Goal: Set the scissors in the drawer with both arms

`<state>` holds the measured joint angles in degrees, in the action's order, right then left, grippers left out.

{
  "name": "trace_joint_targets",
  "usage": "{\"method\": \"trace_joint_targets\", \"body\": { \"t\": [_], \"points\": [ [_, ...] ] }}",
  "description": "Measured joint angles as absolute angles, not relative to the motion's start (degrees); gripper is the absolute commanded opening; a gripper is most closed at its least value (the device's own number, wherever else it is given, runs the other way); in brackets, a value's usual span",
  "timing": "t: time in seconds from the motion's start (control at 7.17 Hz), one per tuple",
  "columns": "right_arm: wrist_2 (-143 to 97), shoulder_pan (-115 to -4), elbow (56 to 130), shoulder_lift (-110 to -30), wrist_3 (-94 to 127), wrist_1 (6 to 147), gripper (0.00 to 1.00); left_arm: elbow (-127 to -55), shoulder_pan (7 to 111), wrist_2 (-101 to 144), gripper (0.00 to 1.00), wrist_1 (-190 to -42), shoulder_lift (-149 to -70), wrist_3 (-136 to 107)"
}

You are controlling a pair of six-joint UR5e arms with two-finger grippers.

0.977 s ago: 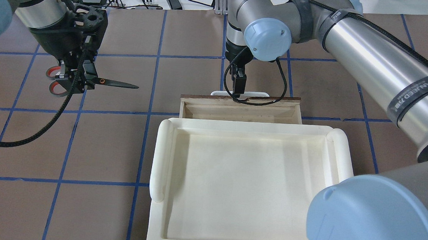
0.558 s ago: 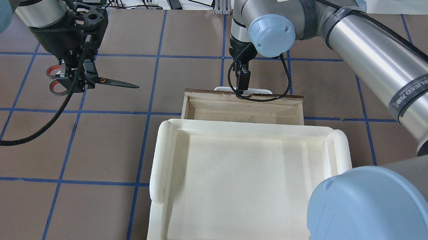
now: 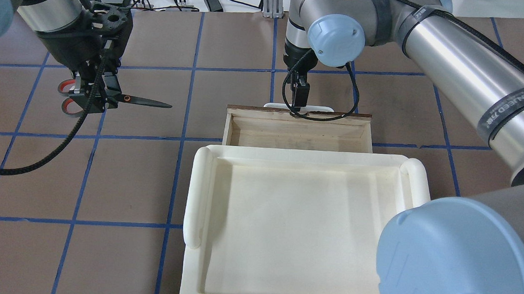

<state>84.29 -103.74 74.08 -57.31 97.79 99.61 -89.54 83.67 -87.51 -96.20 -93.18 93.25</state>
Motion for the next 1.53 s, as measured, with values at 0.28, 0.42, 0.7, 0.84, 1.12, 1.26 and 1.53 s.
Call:
{"method": "trace_joint_targets", "body": {
  "t": [0.28,0.42,0.7,0.84,1.12,1.26,1.53],
  "points": [
    [84.3,-103.6,73.5,-56.8,97.6,99.7,1.0,-89.5,83.7,-87.5,0.0,-96.2,-93.3,93.4],
    [84.3,-103.6,73.4,-56.8,97.4,99.7,1.0,-89.5,83.7,-87.5,0.0,-96.2,-93.3,93.4],
    [84.4,-103.5,73.4,-56.8,97.1,99.7,1.0,-89.4,83.7,-87.5,0.0,-96.2,-93.3,93.4],
    [84.4,-103.5,73.2,-56.7,97.0,99.7,1.0,-89.1,83.7,-87.5,0.0,-96.2,-93.4,93.4],
    [84.5,-103.5,72.3,-56.3,97.0,99.7,1.0,-88.4,83.7,-87.6,0.0,-96.3,-93.7,93.4],
    [84.5,-103.5,72.1,-56.3,96.9,99.7,1.0,-88.3,83.7,-87.5,0.0,-96.4,-93.7,93.4],
    [86.8,-103.5,72.2,-58.2,95.6,99.0,1.0,-88.2,83.7,-87.0,0.0,-96.9,-93.8,93.3]
  ]
}}
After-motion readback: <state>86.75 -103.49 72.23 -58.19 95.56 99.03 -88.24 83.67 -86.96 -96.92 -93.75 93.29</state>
